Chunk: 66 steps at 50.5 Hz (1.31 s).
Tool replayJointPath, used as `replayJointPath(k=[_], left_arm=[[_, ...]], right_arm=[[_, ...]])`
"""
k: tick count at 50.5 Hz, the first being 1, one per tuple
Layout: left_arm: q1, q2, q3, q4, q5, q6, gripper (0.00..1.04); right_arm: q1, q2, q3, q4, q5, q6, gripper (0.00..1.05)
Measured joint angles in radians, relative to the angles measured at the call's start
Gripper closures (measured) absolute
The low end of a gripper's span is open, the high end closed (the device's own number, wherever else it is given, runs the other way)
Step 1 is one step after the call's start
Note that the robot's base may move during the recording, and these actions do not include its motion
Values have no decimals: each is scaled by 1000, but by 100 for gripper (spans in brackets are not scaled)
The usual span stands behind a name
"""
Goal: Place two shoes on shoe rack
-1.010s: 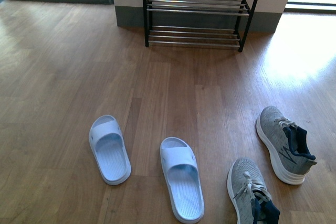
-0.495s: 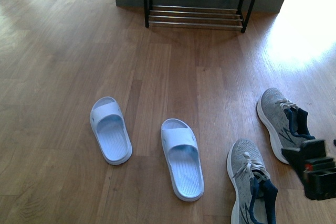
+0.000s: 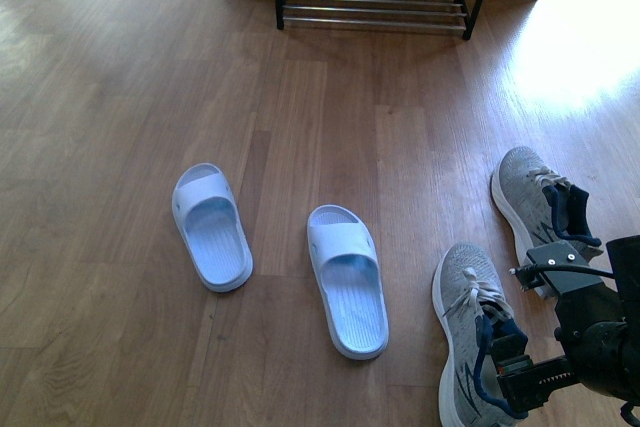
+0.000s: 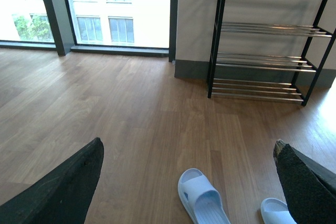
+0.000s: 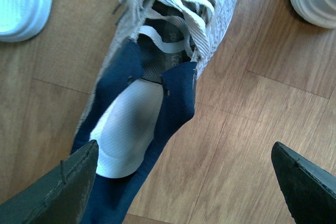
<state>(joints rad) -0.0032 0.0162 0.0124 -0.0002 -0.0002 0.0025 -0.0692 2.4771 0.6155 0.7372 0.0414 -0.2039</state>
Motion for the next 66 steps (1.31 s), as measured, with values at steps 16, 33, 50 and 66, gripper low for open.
replayJointPath(k=[16,33,50,66], left_arm=[[0,0,0,0,0,0,9],[0,0,0,0,0,0,9],[0,0,0,0,0,0,9],[0,0,0,0,0,0,9]], right_arm=[[-57,155,146,-49,-12,-26,9],[-79,240,242,-71,-125,-17,9],[-75,239,215,-71,-223,-5,67],[-67,209,145,-48,-265,7,104]])
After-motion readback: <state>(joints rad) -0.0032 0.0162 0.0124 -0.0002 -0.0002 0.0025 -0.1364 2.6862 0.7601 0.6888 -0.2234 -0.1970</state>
